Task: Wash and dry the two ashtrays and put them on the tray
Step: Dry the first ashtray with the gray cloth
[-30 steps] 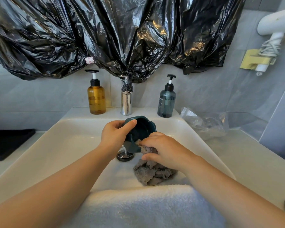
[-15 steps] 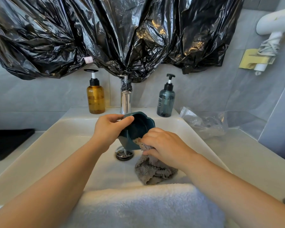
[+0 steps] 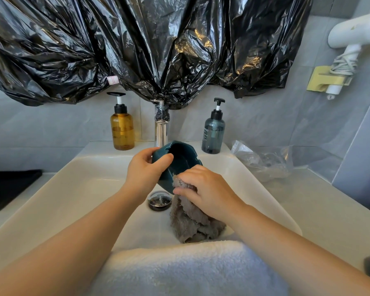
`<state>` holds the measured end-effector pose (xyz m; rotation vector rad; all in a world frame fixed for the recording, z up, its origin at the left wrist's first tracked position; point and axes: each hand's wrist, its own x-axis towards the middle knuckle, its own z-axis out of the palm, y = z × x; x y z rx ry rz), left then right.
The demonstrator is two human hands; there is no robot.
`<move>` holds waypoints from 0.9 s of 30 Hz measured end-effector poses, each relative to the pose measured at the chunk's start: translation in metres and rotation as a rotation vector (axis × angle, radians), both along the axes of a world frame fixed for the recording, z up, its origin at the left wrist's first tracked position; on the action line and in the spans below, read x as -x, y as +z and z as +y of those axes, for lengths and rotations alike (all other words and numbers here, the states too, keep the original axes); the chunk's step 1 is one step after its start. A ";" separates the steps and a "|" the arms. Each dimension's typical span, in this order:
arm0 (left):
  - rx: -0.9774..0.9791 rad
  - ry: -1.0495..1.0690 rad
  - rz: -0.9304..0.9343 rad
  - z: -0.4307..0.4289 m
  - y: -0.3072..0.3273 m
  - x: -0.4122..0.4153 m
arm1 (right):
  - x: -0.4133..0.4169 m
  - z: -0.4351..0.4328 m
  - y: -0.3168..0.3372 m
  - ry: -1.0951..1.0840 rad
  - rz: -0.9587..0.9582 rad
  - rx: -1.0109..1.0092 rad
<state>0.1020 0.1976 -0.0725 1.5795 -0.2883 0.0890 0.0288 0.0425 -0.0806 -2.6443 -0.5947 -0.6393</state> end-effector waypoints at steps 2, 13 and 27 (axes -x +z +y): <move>-0.050 0.007 -0.032 0.003 0.002 0.000 | 0.001 -0.001 0.001 0.011 0.056 0.099; -0.136 -0.038 -0.031 0.006 0.006 -0.003 | 0.004 -0.010 0.002 0.016 0.061 0.169; -0.036 0.043 -0.028 0.001 0.001 -0.002 | 0.003 -0.005 0.000 -0.016 0.067 -0.044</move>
